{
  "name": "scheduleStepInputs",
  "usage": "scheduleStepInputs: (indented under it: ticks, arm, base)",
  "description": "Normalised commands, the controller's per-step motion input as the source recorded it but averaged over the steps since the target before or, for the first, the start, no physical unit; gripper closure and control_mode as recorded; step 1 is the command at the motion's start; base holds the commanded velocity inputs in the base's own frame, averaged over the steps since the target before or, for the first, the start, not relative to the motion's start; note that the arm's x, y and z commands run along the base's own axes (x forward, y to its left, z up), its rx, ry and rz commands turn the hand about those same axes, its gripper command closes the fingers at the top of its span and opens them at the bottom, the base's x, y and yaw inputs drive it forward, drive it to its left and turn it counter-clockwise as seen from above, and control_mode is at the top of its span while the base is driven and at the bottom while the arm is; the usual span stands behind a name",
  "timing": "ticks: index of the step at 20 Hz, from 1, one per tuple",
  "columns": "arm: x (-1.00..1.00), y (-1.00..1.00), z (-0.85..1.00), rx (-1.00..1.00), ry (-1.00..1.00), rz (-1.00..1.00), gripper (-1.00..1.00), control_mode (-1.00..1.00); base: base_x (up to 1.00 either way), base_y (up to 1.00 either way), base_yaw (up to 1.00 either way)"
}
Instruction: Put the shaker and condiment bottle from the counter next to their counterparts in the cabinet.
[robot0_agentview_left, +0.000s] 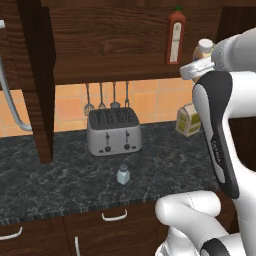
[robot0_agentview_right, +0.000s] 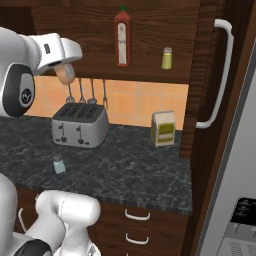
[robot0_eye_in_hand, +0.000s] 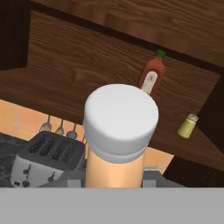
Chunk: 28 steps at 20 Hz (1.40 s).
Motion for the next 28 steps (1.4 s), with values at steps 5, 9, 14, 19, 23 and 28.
scheduleStepInputs:
  ticks: [5,9,14,19,23,28]
  arm:
    - [0.24,0.0,0.0,0.0,0.0,-0.15,1.0,-1.0]
    - [0.11,0.0,0.01,0.02,0.0,0.0,1.0,-1.0]
    - [0.18,0.0,0.02,0.11,0.0,-0.05,1.0,-1.0]
    - [0.28,0.0,-0.01,0.02,-0.01,0.0,1.0,-1.0]
    - [0.6,0.0,0.0,0.05,0.0,-0.04,1.0,-1.0]
    - [0.6,0.0,0.0,0.08,0.0,-0.08,1.0,-1.0]
  base:
    - [0.0,0.0,0.0]
    - [0.0,0.0,0.0]
    - [0.0,0.0,0.0]
    - [0.0,0.0,0.0]
    - [0.0,0.0,0.0]
    - [0.0,0.0,0.0]
